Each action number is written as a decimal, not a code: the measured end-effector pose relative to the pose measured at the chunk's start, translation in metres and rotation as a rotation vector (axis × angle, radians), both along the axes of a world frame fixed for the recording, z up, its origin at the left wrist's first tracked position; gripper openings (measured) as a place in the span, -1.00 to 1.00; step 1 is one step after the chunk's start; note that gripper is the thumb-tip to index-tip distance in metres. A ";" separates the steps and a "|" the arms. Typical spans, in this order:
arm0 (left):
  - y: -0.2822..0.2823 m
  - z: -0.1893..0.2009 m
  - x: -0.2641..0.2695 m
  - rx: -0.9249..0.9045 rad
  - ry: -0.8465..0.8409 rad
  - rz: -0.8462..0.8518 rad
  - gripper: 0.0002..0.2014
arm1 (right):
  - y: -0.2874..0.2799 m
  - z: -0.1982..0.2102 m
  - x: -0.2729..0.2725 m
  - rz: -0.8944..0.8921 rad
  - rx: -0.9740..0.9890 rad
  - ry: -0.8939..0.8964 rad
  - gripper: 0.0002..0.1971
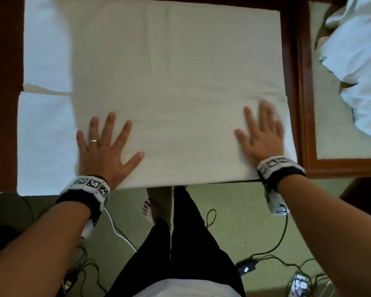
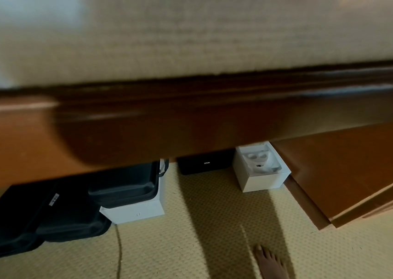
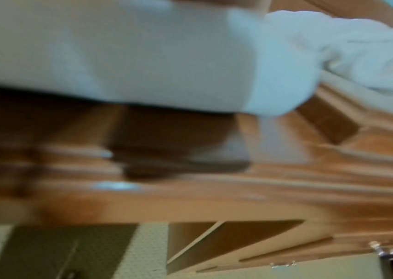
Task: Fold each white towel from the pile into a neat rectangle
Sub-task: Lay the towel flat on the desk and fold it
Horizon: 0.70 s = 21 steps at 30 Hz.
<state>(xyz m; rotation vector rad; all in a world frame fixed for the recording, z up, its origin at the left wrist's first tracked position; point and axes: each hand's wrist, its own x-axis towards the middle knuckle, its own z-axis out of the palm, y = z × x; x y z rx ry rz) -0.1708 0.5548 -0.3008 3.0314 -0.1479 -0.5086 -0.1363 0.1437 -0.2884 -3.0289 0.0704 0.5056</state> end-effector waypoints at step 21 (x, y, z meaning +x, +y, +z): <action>0.122 0.040 0.042 0.203 0.208 0.033 -0.12 | 0.100 0.019 0.005 0.186 0.036 0.152 -0.19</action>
